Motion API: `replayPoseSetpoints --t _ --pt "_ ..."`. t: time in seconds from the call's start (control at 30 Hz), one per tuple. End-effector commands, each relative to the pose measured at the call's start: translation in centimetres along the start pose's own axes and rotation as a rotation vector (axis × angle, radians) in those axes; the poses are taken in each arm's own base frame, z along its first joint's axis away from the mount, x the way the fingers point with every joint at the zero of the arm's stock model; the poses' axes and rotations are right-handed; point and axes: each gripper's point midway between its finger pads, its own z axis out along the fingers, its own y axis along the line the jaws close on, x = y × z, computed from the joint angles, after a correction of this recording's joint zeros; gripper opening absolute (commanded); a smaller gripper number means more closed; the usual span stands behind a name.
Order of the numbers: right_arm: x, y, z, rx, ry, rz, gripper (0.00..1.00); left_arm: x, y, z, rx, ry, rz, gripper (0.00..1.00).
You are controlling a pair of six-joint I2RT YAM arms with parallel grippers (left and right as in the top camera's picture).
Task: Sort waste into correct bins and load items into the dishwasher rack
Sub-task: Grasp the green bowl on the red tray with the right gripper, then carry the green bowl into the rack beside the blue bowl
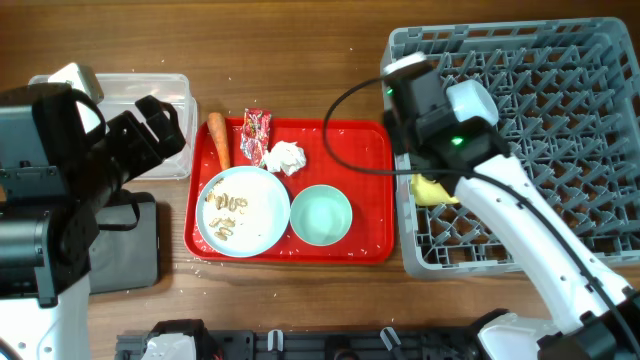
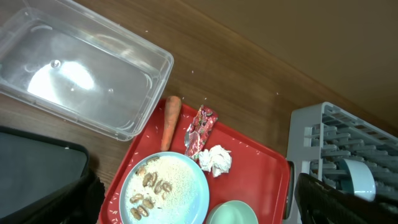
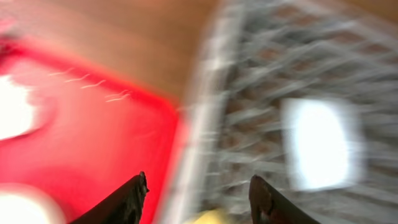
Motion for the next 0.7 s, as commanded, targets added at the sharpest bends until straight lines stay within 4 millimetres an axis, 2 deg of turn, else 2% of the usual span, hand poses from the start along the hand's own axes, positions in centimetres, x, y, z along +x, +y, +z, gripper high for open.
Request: replayPoseSetpoints --t 0.0,0.1,0.2,0.23,0.3,0.33,0.37,0.4,0.43,0.5,0.6,0.67 --pt "4.8 9.3 1.2 -0.377 0.206 0.017 0.6 -0.2 0.1 0.1 -0.004 -0.005 -0.004 1.0" --pt "9.7 11.9 3.3 -0.357 0.43 0.031 0.63 -0.2 0.1 0.1 -0.004 -0.005 -0.004 1.0" --pt "12.8 12.9 5.2 -0.327 0.576 0.071 0.62 -0.2 0.1 0.1 -0.003 -0.005 -0.004 1.0" --pt "13.9 14.0 6.0 -0.375 0.627 0.056 0.53 -0.2 0.1 0.1 -0.004 -0.005 -0.004 1.0" --pt "14.9 14.7 6.7 -0.397 0.67 0.048 0.35 -0.2 0.1 0.1 -0.004 -0.005 -0.004 1.0" --pt "15.4 14.7 7.0 -0.39 0.689 0.046 0.33 -0.2 0.1 0.1 -0.004 -0.005 -0.004 1.0" --pt "15.6 14.6 7.2 -0.385 0.7 0.049 0.16 -0.2 0.1 0.1 -0.004 -0.005 -0.004 1.0" --pt "15.6 14.5 7.3 -0.375 0.698 0.05 0.08 -0.2 0.1 0.1 -0.004 -0.005 -0.004 1.0" --pt "15.4 13.8 7.4 -0.328 0.685 0.063 0.05 -0.2 0.1 0.1 -0.003 -0.005 -0.004 1.0" --pt "14.4 11.6 7.1 -0.203 0.64 0.084 0.04 -0.2 0.1 0.1 -0.004 -0.005 -0.004 1.0" --pt "10.6 6.6 4.9 0.025 0.473 0.11 0.04 -0.2 0.1 0.1 -0.003 -0.005 -0.004 1.0" --pt "7.4 2.8 2.4 0.176 0.306 0.156 0.04 -0.2 0.1 0.1 -0.004 -0.005 -0.004 1.0"
